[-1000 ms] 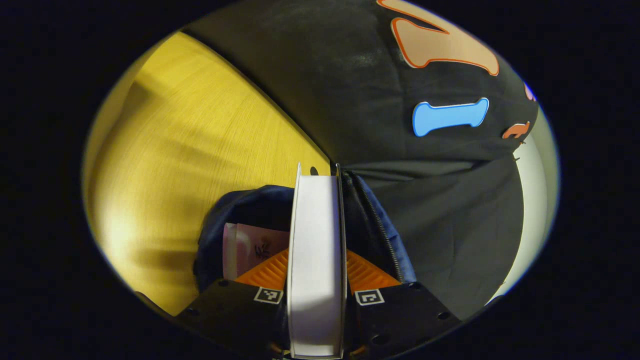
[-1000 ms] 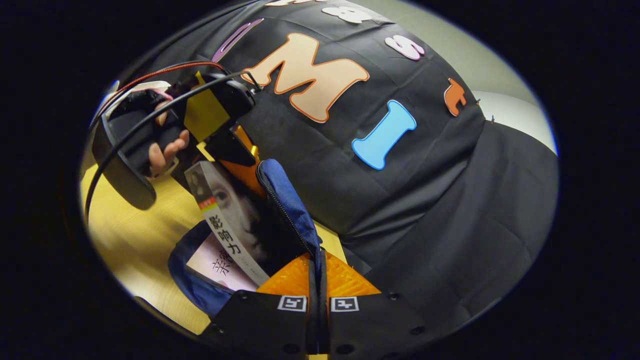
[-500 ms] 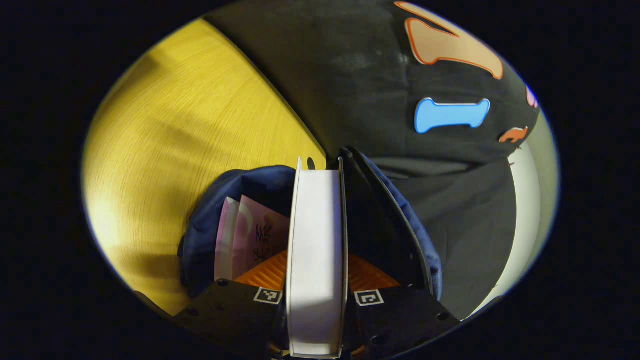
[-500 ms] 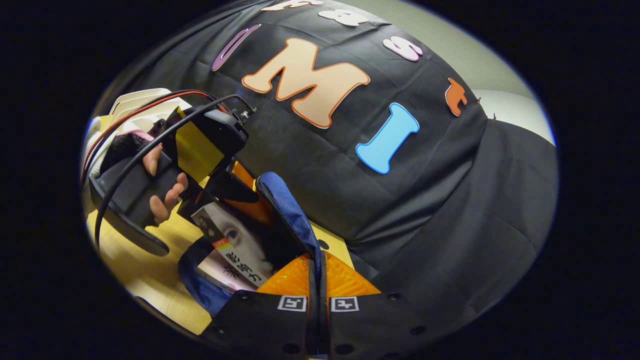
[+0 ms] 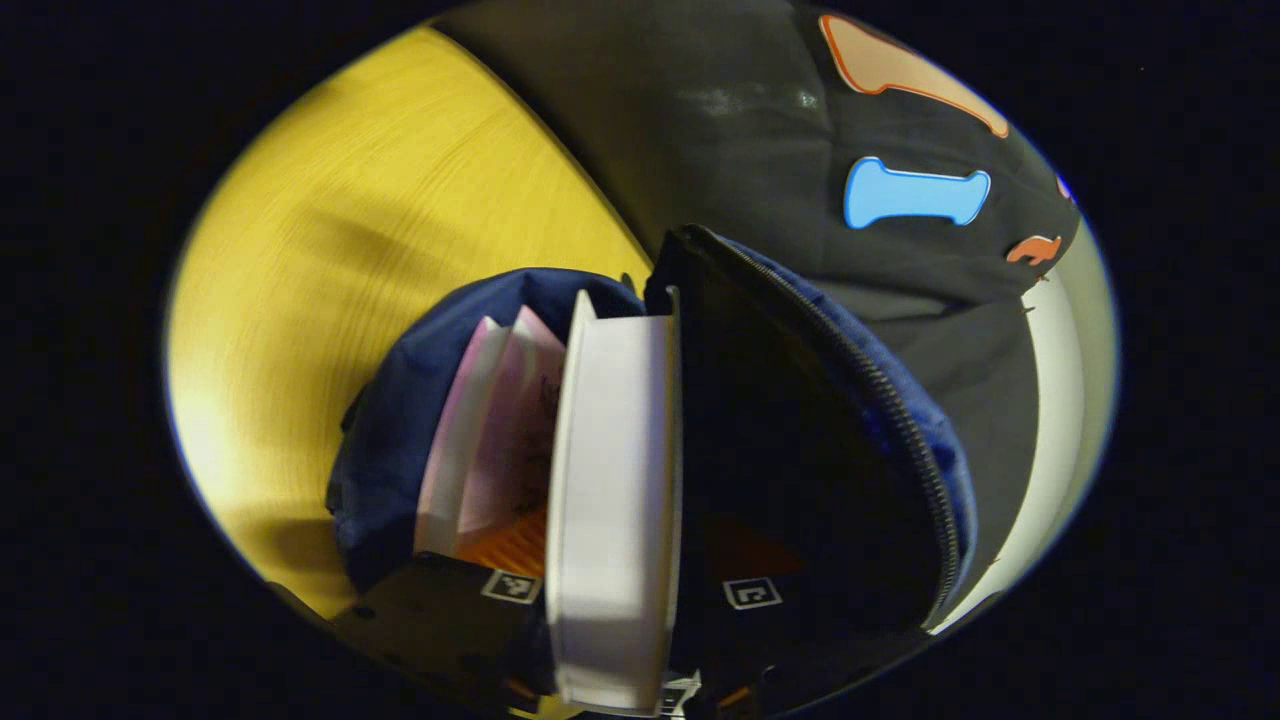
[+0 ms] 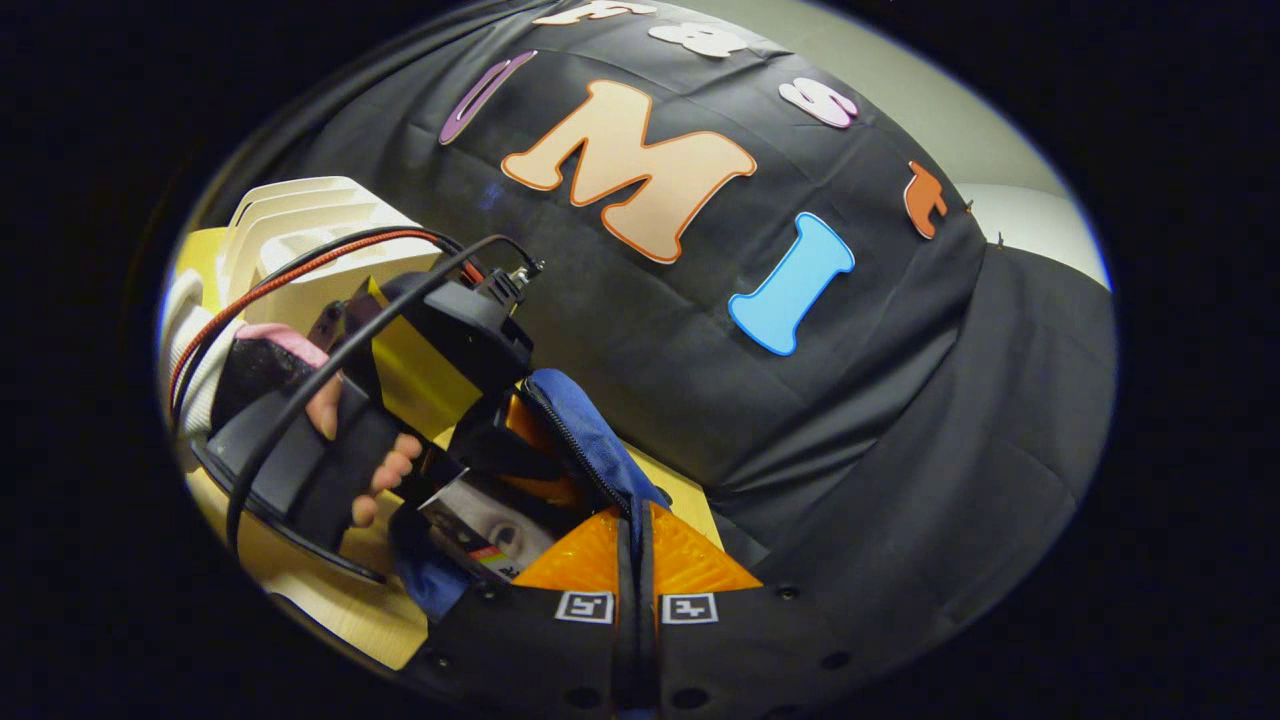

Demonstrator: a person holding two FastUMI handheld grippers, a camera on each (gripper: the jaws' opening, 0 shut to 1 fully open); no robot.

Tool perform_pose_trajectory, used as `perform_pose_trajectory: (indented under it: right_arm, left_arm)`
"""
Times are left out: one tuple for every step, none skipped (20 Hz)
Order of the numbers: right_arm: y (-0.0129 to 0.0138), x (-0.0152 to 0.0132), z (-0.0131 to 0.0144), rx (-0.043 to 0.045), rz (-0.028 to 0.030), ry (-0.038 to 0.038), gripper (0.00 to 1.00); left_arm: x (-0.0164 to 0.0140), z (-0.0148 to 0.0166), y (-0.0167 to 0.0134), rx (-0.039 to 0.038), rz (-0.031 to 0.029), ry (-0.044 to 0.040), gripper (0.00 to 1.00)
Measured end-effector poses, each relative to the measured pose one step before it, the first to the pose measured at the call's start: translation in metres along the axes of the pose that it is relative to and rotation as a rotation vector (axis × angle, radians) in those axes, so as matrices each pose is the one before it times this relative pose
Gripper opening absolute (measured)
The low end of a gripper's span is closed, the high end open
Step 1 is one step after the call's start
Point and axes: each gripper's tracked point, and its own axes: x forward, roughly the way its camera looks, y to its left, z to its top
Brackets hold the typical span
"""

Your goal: Open the schoolbag, grab two books from the bookshelf and put them into the schoolbag.

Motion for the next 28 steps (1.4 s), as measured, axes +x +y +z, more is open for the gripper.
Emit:
perform_pose_trajectory:
  right_arm:
    - [0.00093,-0.00052,-0.00090,-0.00967,-0.00111,-0.00286,0.04]
    - [-0.00141,-0.00111,-0.00033,-0.00469,-0.00258,-0.00123,0.04]
    - [-0.00188,-0.00072,-0.00047,0.00503,-0.00338,0.00099,0.02]
    - [-0.00114,-0.00007,-0.00010,0.00888,-0.00334,0.00099,0.02]
    - [-0.00279,-0.00028,-0.00022,0.00604,-0.00462,0.00072,0.04]
    - [-0.00192,-0.00024,0.00065,0.00357,-0.00197,0.00030,0.04]
    - [0.00019,0.00018,0.00009,0.00207,-0.00058,-0.00004,0.02]
    - [0.00023,-0.00031,0.00047,0.00202,0.00185,0.00095,0.02]
    - [0.00090,-0.00064,-0.00142,0.00528,0.00379,0.00163,0.02]
    - [0.00153,-0.00163,-0.00128,0.01300,0.00586,0.00438,0.04]
    - [0.00060,0.00005,-0.00128,0.01771,0.00505,0.00626,0.04]
    - [0.00032,-0.00018,-0.00027,0.01528,0.00308,0.00457,0.04]
    - [0.00072,-0.00140,-0.00066,0.01284,0.00437,0.00337,0.02]
    - [0.00041,-0.00025,0.00033,0.01064,0.00656,0.00346,0.02]
    - [0.00170,-0.00016,-0.00144,0.00944,0.00828,0.00455,0.04]
    - [0.00367,-0.00077,-0.00203,0.01028,0.01571,0.00641,0.04]
    - [0.00637,0.00001,-0.00317,0.00958,0.02418,0.01087,0.04]
    - [0.00593,-0.00107,-0.00270,0.00847,0.02412,0.01529,0.02]
    - [0.00916,0.00106,-0.00478,0.01614,0.03369,0.01521,0.06]
    - [0.00683,0.00026,-0.00462,0.01350,0.02029,0.01661,0.10]
    - [0.00869,0.00021,-0.00604,0.01794,0.02439,0.01862,0.10]
    - [0.00693,0.00015,-0.00495,0.01700,0.02226,0.01895,0.13]
    - [0.00676,-0.00408,-0.00265,0.01473,0.01860,0.01969,0.24]
    - [0.00635,0.00382,-0.00612,0.01896,0.02372,0.01847,0.27]
    - [0.01006,-0.00805,-0.00495,0.02568,0.03105,0.01774,0.41]
    - [0.01127,-0.00522,-0.00321,0.03857,0.03835,0.01128,0.55]
    - [0.01294,-0.00391,-0.00475,0.04461,0.03941,0.01983,0.67]
    - [0.00920,-0.00528,-0.00103,0.03483,0.01670,0.01319,0.80]
  left_arm:
    - [-0.00597,0.00227,0.00217,0.00613,0.02280,-0.01263,0.51]
    - [0.00136,-0.00149,-0.00021,0.02286,0.01132,-0.00093,0.62]
    - [-0.00548,-0.00030,0.00077,0.03252,0.01441,-0.00326,0.67]
    - [-0.00227,0.00367,-0.00262,0.03512,0.01541,-0.00671,0.74]
    - [-0.00659,0.00071,0.00056,0.03378,0.01676,-0.00315,0.79]
    - [-0.00669,0.00055,0.00272,0.03101,0.02018,-0.00470,0.87]
    - [-0.00821,0.00151,0.00625,0.02888,0.03147,-0.00754,0.93]
    - [-0.00941,0.00268,0.00673,0.02611,0.02864,-0.00672,0.96]
    - [-0.00930,0.00173,0.00934,0.01819,0.03716,-0.01420,0.96]
    - [-0.00923,0.00184,0.01022,0.01576,0.02682,-0.00644,0.96]
    - [-0.01368,-0.00005,0.00591,0.01197,0.01798,-0.00434,0.96]
    - [-0.01229,0.00037,0.00650,0.01437,0.01900,-0.00939,0.96]
    - [-0.01373,0.00086,0.00782,0.02020,0.02633,-0.01097,0.97]
    - [-0.01628,0.00136,0.00615,0.02372,0.02857,-0.01573,0.96]
    - [-0.01581,0.00101,0.00510,0.02606,0.02311,-0.01617,0.96]
    - [-0.01193,0.00094,0.00297,0.02500,0.02271,-0.01472,0.96]
    - [-0.01513,0.00224,0.00151,0.02396,0.01698,-0.01508,0.96]
    - [-0.01126,0.00418,-0.00113,0.02189,0.00987,-0.01466,0.96]
    - [-0.01273,0.00459,-0.00098,0.01502,0.00504,-0.01494,0.96]
    - [-0.01128,0.00382,-0.00040,0.01069,0.00227,-0.01404,0.96]
    - [-0.01131,0.00333,0.00178,0.00716,0.00686,-0.01307,0.96]
    - [-0.00962,0.00459,0.00192,0.00834,0.01055,-0.01218,0.95]
    - [-0.01043,0.00573,0.00497,0.01041,0.01750,-0.01508,0.95]
    - [-0.00855,0.00487,0.00740,0.01134,0.01881,-0.01566,0.95]
    - [-0.00940,0.00579,0.00667,0.00568,0.01715,-0.01467,0.96]
    - [-0.00740,0.00459,0.00739,-0.00063,0.01401,-0.01280,0.96]
    - [-0.00831,0.00435,0.00609,-0.00483,0.01341,-0.01208,0.96]
    - [-0.00672,0.00303,0.00656,-0.00522,0.01385,-0.01397,0.96]
